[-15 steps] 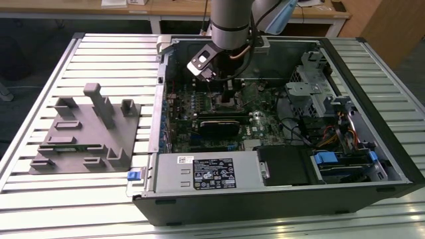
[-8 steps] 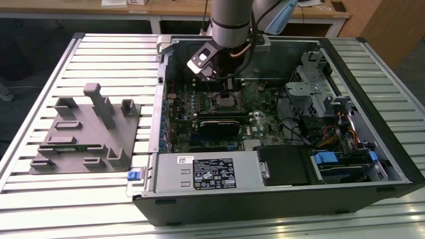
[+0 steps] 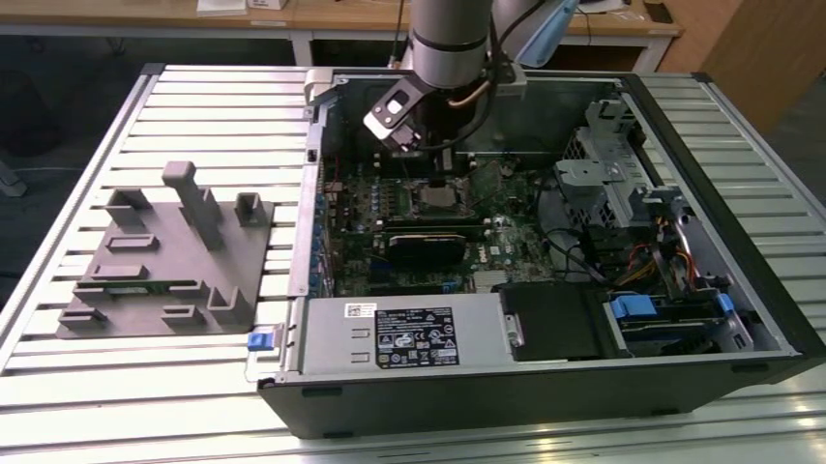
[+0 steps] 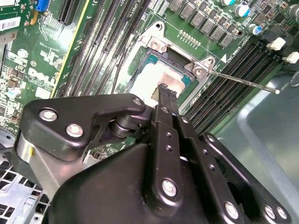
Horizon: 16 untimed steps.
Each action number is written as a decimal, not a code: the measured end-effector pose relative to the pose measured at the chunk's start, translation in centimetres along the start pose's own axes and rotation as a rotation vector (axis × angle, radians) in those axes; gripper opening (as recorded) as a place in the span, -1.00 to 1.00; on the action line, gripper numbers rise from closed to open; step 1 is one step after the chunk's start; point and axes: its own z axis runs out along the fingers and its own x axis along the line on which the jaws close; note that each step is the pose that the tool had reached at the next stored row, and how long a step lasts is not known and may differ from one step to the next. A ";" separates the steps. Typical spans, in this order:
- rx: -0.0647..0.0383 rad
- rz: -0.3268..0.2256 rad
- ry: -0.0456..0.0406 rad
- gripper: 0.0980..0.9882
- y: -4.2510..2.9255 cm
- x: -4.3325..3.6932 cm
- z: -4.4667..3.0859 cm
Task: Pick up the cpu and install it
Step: 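Place the cpu into insertion slot, then close the cpu cover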
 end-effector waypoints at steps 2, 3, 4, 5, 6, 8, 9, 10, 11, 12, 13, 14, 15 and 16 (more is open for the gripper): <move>0.001 0.000 0.0001 -0.98 0.02 0.01 -0.17; 0.001 0.000 -0.0001 -0.98 0.02 0.01 -0.27; 0.001 0.000 0.0000 -0.98 0.02 0.01 -0.36; 0.002 0.000 0.0000 -0.98 0.03 0.01 -0.44; 0.002 0.000 0.0001 -0.98 0.03 0.01 -0.53; 0.002 0.000 0.0000 -0.98 0.04 0.02 -0.72; 0.002 0.000 0.0001 -0.98 0.04 0.02 -0.82; 0.002 0.000 0.0000 -0.98 0.05 0.02 -0.93; 0.003 0.000 0.0000 -0.98 0.05 0.02 -1.06; 0.003 0.000 0.0000 -0.98 0.06 0.02 -1.21; 0.003 0.000 0.0000 -0.98 0.06 0.03 -1.35; 0.004 0.000 0.0001 -0.98 0.07 0.03 -1.49; 0.004 0.000 0.0002 -0.98 0.08 0.04 -1.65; 0.005 0.000 0.0000 -0.98 0.08 0.04 -1.84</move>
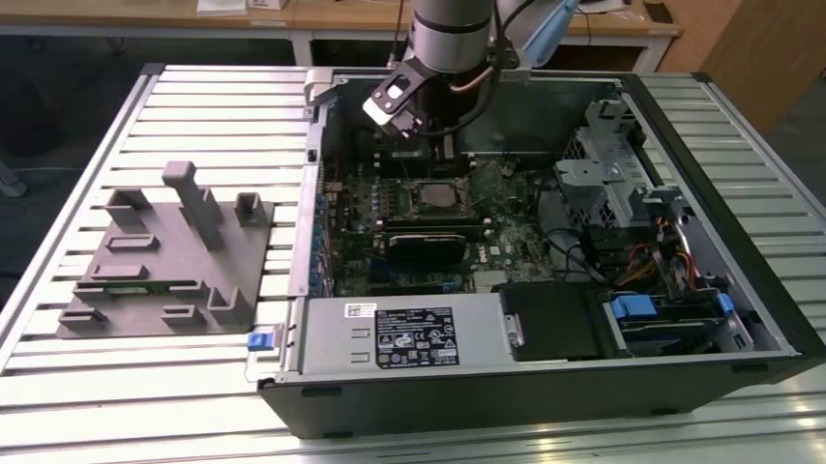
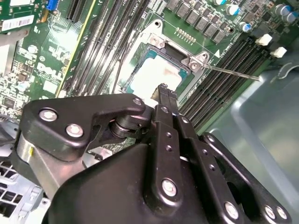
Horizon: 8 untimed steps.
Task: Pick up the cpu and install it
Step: 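Close the cpu cover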
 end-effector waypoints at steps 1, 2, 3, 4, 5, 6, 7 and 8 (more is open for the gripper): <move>0.000 0.000 0.0000 -0.98 0.01 0.00 -0.16; 0.001 0.000 0.0000 -0.98 0.01 0.00 -0.28; 0.001 0.000 0.0000 -0.98 0.02 0.01 -0.40; 0.002 0.000 0.0000 -0.98 0.02 0.01 -0.56; 0.002 0.000 0.0001 -0.98 0.03 0.02 -0.75; 0.002 0.000 0.0001 -0.98 0.04 0.02 -0.93; 0.002 0.000 0.0001 -0.98 0.04 0.02 -1.12; 0.002 0.000 0.0001 -0.98 0.05 0.03 -1.30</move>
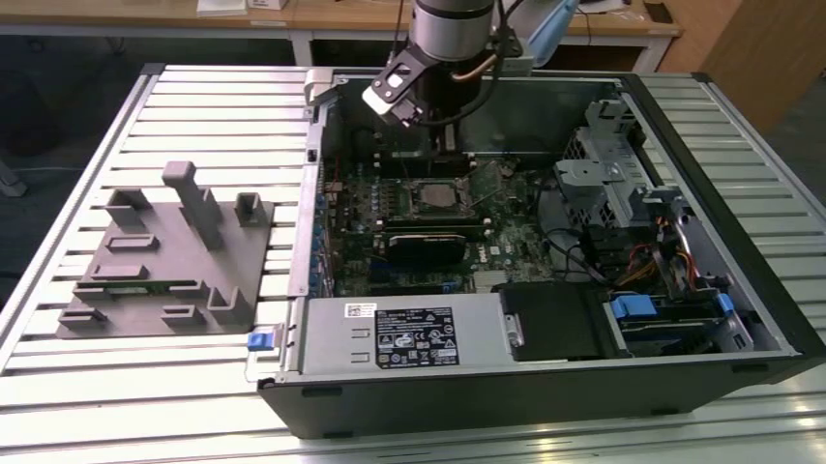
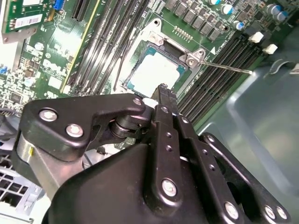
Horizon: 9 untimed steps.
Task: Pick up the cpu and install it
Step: 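Close the cpu cover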
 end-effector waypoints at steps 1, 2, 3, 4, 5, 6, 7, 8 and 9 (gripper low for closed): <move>0.000 0.000 0.0001 -0.98 0.00 0.00 -0.20; 0.000 0.000 0.0000 -0.98 0.01 0.01 -0.41; 0.000 0.000 0.0000 -0.98 0.02 0.01 -0.59; 0.000 0.000 0.0000 -0.98 0.02 0.01 -0.74; 0.000 0.000 0.0000 -0.98 0.03 0.01 -0.81; 0.000 0.000 0.0004 -0.98 0.03 0.00 -0.81; 0.000 0.000 0.0003 -0.98 0.03 -0.04 -0.81; 0.000 0.000 0.0002 -0.98 0.03 -0.09 -0.82; 0.000 0.000 0.0002 -0.98 0.02 -0.14 -0.82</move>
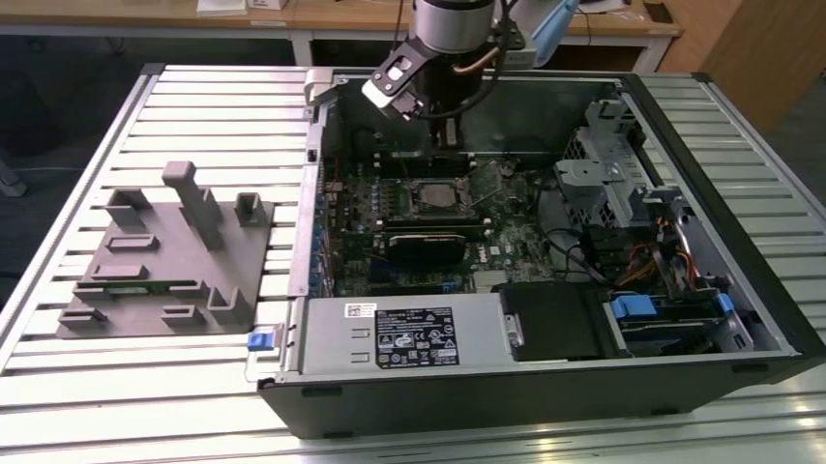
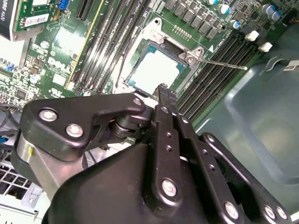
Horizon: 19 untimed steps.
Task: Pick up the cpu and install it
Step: 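Close the cpu cover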
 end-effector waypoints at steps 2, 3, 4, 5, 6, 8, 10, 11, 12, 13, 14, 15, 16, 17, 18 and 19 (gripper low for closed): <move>0.000 0.000 0.0000 -0.98 0.00 -0.15 0.00; 0.000 0.000 0.0000 -0.98 0.00 -0.24 0.00; 0.000 0.000 -0.0001 -0.98 0.00 -0.34 -0.01; 0.000 0.000 0.0000 -0.98 -0.01 -0.45 -0.01; 0.000 0.000 0.0000 -0.98 -0.01 -0.55 -0.01; 0.000 0.000 0.0002 -0.98 0.03 -0.62 -0.01; 0.000 0.000 -0.0001 -0.98 0.26 -0.64 0.00; 0.000 0.000 -0.0002 -0.98 0.41 -0.64 0.00; 0.000 0.000 -0.0001 -0.98 0.55 -0.64 0.00; 0.000 0.000 0.0000 -0.98 0.61 -0.65 0.01; 0.001 0.000 -0.0003 -0.98 0.62 -0.65 -0.06; 0.001 0.000 -0.0002 -0.98 0.63 -0.64 -0.22; 0.001 0.000 -0.0001 -0.98 0.64 -0.63 -0.49; 0.001 0.000 0.0000 -0.98 0.65 -0.63 -0.79; 0.002 0.000 -0.0001 -0.98 0.67 -0.62 -1.07; 0.004 0.000 -0.0001 -0.98 0.71 -0.62 -1.20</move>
